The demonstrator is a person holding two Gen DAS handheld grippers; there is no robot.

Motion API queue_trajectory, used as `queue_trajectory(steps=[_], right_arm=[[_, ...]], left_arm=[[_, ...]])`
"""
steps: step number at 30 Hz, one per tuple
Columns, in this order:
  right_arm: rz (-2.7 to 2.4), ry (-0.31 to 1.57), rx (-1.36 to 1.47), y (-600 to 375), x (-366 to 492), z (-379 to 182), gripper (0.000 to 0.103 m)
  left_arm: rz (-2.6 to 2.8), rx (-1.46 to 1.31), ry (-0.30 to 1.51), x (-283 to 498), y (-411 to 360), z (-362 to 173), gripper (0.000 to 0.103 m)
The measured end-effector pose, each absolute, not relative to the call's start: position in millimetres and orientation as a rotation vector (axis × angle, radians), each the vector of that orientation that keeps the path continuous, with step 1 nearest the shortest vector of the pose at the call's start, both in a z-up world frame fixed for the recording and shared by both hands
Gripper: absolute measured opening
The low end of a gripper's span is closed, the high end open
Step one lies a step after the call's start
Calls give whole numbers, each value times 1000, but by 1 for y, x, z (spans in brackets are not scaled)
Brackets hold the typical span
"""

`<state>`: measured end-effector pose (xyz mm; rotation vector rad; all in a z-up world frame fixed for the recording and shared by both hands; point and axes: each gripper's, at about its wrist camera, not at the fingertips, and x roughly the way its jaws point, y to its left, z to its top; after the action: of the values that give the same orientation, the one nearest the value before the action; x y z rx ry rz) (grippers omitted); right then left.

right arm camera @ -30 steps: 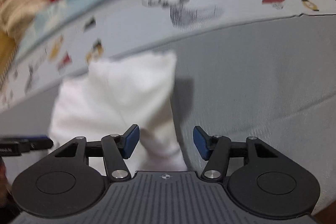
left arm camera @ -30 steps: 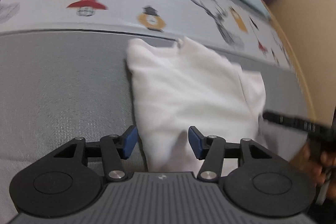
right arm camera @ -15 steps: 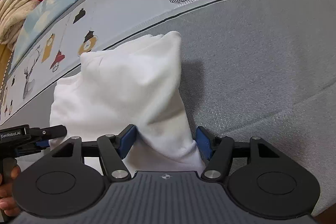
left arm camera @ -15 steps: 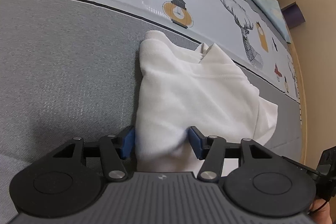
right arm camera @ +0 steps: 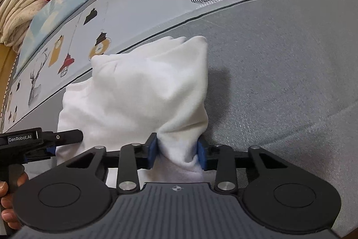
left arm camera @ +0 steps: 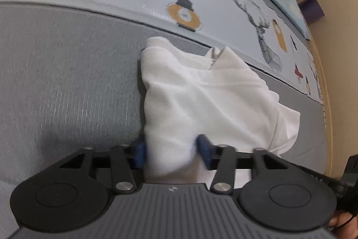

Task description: Fold small clothes

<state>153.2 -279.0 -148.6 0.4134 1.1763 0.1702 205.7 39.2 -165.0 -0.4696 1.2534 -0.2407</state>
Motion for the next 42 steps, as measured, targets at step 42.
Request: queue_trajectory(steps=[42], right_arm=[[116, 1258, 290, -224, 151, -156, 60]], left_arm=[[-98, -164, 1245, 147, 100, -148, 70]])
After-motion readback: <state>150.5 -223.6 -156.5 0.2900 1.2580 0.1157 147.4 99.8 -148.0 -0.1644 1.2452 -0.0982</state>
